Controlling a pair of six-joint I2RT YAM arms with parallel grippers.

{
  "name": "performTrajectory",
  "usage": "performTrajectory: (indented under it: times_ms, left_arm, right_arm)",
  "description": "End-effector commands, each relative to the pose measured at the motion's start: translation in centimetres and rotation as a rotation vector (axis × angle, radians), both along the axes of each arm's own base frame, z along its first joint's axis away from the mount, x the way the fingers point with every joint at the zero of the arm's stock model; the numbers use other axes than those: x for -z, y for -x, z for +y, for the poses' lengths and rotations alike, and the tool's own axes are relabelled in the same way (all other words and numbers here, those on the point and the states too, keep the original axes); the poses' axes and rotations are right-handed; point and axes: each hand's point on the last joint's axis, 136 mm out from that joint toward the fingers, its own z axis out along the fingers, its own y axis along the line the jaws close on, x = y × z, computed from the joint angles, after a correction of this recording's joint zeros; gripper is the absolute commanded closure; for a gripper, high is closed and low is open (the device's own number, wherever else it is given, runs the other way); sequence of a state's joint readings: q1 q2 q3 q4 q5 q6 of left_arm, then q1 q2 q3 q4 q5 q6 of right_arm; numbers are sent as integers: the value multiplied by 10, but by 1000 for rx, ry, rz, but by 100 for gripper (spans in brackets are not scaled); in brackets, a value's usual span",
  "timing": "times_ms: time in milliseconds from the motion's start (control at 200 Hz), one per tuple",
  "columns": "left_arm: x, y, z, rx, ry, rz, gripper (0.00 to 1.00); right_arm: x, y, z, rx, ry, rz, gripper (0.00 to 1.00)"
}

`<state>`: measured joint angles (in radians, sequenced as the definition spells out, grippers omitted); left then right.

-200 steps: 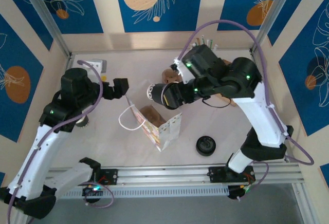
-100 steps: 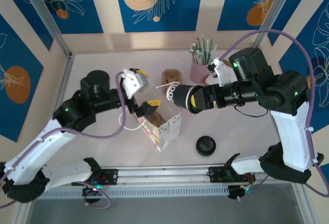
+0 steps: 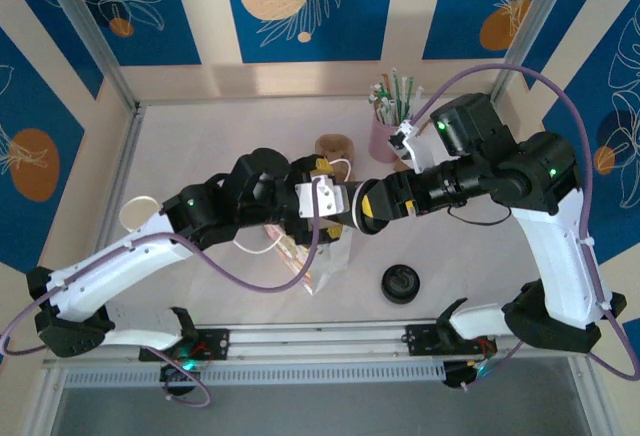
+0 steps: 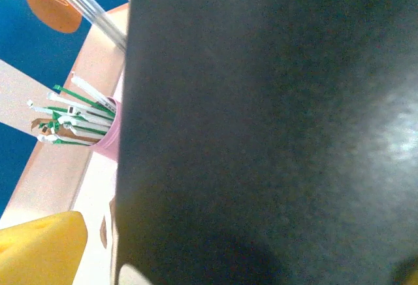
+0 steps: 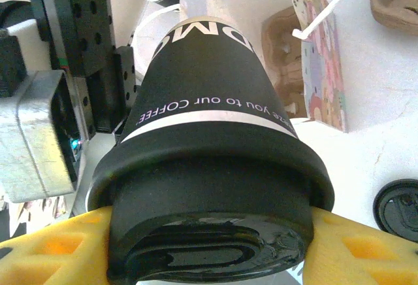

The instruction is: Pack the takeout coffee

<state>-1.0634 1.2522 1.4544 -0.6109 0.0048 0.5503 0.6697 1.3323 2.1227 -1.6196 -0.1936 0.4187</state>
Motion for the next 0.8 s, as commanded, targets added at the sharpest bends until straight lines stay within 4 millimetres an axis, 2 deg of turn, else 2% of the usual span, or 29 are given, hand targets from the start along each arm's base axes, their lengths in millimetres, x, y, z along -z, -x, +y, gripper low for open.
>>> performTrajectory:
  times_ms: [0,150,285,450,550,795]
  left_arm:
    - [-15,6,-2,37,19,-38,0]
    - [-13,7,-4,39,33,-33,4]
    - [-16,9,-5,46,46,-18,18]
    - [-17,9,-6,36,53,0,29]
    - [-19,9,-6,30,69,10,31]
    - [-24,11,-3,22,111,8,30]
  right_arm:
    - [1,9,4,-43,-22,38,45]
    - [2,8,6,-48,-28,45,45]
    - [3,7,8,-47,-30,49,45]
    - [4,6,11,-54,-35,55,45]
    - [4,5,12,-54,-39,53,44]
    - [2,4,12,-51,-50,45,32]
